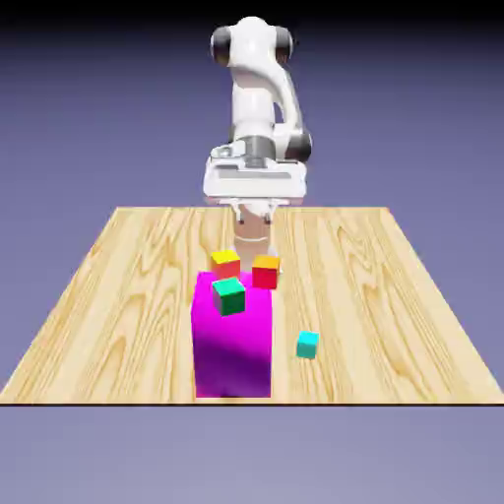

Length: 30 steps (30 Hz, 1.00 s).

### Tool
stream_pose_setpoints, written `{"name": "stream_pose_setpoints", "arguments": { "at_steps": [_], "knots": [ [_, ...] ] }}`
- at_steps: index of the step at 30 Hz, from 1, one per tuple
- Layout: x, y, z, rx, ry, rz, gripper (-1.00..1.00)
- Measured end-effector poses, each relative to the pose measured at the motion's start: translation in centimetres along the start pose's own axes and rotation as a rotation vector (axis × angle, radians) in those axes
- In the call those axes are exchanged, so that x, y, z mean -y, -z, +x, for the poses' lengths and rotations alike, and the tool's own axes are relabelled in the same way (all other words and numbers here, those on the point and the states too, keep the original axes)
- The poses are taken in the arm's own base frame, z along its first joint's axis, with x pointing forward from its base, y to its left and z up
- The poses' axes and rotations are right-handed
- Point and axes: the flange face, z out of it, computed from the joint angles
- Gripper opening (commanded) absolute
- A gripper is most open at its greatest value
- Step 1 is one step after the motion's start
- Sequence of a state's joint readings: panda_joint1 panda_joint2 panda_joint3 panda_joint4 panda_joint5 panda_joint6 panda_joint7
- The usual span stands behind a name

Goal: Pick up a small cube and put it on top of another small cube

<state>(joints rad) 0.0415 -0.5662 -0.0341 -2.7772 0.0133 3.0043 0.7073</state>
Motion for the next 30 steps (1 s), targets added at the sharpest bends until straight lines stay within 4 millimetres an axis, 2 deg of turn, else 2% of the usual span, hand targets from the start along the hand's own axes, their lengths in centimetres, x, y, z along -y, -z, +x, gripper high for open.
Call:
{"name": "stream_pose_setpoints", "arguments": {
  "at_steps": [6,12,13,16,18,19,22,28,29,30],
  "knots": [
    [1.6,-6.3,-4.2,0.248,0.274,-0.064,0.00],
    [2.6,-12.1,-9.7,0.479,0.578,-0.128,0.00],
    [2.6,-12.9,-10.7,0.516,0.632,-0.139,0.00],
    [2.2,-15.6,-15.9,0.639,0.826,-0.182,0.00],
    [0.9,-17.3,-18.5,0.715,0.934,-0.223,0.00],
    [0.7,-17.8,-20.4,0.755,1.008,-0.235,0.00],
    [-1.7,-19.4,-24.9,0.862,1.175,-0.290,0.00],
    [-6.0,-23.8,-28.5,0.869,1.184,-0.295,0.00],
    [-6.2,-24.1,-28.7,0.869,1.184,-0.295,-1.00],
    [-6.2,-24.1,-28.7,0.869,1.184,-0.295,-1.00]
  ]
}}
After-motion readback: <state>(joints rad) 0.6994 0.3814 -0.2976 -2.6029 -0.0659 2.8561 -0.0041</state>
